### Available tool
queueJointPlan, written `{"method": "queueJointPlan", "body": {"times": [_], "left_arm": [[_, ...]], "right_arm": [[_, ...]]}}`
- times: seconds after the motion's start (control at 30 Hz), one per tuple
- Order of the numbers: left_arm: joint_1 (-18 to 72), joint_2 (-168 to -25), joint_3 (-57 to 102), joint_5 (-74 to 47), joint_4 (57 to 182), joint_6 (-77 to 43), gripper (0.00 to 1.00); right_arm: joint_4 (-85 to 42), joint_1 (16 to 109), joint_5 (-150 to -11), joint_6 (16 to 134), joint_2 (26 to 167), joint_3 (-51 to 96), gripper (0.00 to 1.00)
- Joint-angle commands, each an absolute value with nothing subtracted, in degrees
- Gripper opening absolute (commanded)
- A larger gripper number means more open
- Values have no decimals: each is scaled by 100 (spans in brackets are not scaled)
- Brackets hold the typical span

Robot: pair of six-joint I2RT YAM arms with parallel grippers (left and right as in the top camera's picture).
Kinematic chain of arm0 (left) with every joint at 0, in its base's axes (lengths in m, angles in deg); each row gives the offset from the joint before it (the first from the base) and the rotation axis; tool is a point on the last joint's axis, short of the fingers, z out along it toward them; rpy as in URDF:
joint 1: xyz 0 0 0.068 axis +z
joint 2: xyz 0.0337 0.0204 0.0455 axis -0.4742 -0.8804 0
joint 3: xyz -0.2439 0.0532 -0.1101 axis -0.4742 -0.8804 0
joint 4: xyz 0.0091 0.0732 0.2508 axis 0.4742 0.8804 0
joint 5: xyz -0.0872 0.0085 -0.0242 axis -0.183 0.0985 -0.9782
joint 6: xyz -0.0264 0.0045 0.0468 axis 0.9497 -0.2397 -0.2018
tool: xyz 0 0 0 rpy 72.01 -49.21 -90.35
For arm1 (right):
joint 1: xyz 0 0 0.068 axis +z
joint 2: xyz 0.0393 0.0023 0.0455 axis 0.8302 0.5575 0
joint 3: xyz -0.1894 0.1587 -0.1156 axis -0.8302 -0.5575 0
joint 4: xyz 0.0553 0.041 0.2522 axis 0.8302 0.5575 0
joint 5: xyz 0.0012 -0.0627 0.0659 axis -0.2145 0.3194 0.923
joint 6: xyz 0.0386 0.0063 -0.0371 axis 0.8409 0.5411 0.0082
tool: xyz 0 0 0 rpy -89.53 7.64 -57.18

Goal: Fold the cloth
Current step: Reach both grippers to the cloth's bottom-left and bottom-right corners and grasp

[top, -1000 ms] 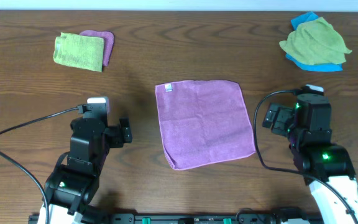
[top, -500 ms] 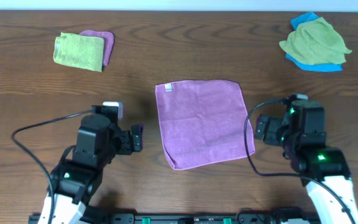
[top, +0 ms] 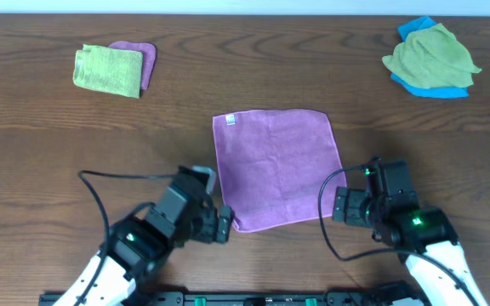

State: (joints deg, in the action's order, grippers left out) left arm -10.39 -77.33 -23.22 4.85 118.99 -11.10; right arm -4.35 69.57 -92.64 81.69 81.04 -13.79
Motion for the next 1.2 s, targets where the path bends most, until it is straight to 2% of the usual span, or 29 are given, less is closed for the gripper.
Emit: {"method": "queueJointPlan", "body": {"times": [0.0,0.23,0.4,0.53,0.73,0.9,1.0,1.03,1.17], "left_arm": [[-1599,-7591,-2396,1034,12026,-356,95],[-2169,-6738,-3065,1394,11916,250,95],[-2254,-5906,-4075,865,10902,346,95],[-2316,-5726,-4357,850,10627,341,95],[-2316,-5919,-4383,758,10410,599,96],[-2316,-6140,-4433,503,10163,822,97],[-2316,-6378,-4494,417,9899,925,100],[-2316,-6476,-4534,356,9726,953,94],[-2316,-6957,-4682,129,9031,1106,88]], "right_arm": [[-326,7235,-9467,8519,7693,-1455,97],[-116,7342,-9019,8596,5969,-2008,98],[-142,7342,-8866,8655,5073,-2395,97],[-164,7340,-8869,8700,5059,-2638,99],[-404,7340,-8764,8969,5164,-3016,95],[-437,7340,-8864,8989,5228,-3025,96],[-527,7333,-9028,8989,5355,-3025,90],[-581,7333,-9026,8989,5422,-3025,90],[-852,7333,-9026,8989,5829,-3025,85]]}}
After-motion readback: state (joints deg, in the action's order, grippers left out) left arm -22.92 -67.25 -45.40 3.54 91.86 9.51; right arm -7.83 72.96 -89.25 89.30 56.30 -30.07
